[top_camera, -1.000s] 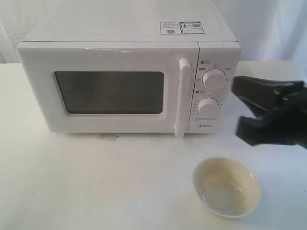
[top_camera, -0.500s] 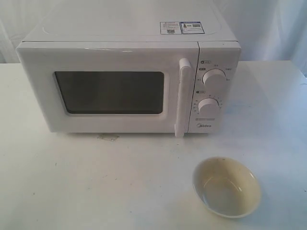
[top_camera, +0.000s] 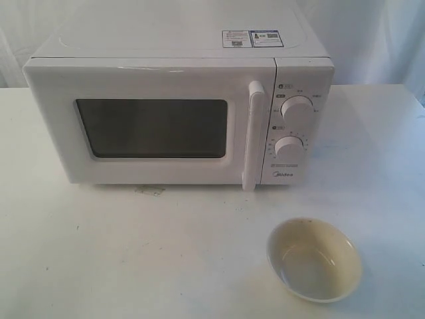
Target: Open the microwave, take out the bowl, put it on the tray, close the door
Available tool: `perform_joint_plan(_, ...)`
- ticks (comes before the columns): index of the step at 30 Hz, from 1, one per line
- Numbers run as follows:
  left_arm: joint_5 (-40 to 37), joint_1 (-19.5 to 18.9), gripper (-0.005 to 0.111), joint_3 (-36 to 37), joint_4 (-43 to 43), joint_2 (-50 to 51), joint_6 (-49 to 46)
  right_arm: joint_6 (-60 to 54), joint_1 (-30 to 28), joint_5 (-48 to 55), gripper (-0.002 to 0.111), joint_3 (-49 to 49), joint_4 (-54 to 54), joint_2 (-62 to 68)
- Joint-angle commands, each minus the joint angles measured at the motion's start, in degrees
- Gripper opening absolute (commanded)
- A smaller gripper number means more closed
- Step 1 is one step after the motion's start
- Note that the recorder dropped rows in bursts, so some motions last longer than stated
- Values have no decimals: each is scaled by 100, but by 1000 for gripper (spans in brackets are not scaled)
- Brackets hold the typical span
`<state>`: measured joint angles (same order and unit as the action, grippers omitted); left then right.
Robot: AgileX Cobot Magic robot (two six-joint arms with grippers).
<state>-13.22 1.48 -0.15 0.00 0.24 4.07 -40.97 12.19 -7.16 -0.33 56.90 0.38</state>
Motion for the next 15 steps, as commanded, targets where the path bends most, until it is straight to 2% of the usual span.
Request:
perform_joint_plan(1, -12, -9, 0, 15, 0, -24, 18, 58, -37, 86, 0, 33, -1, -38)
perform_joint_plan(5, -12, -9, 0, 15, 0, -24, 18, 74, -37, 86, 0, 33, -37, -38)
perform_joint_plan(8, -12, -9, 0, 15, 0, -24, 18, 222, -37, 195, 0, 33, -597, -38)
perform_joint_plan(13, -12, -9, 0, 15, 0, -24, 18, 2647, -37, 1011, 0, 33, -4122, -38)
perform_joint_plan(15, -12, -9, 0, 15, 0, -24, 18, 3601, -37, 1337, 0, 33, -5192, -38)
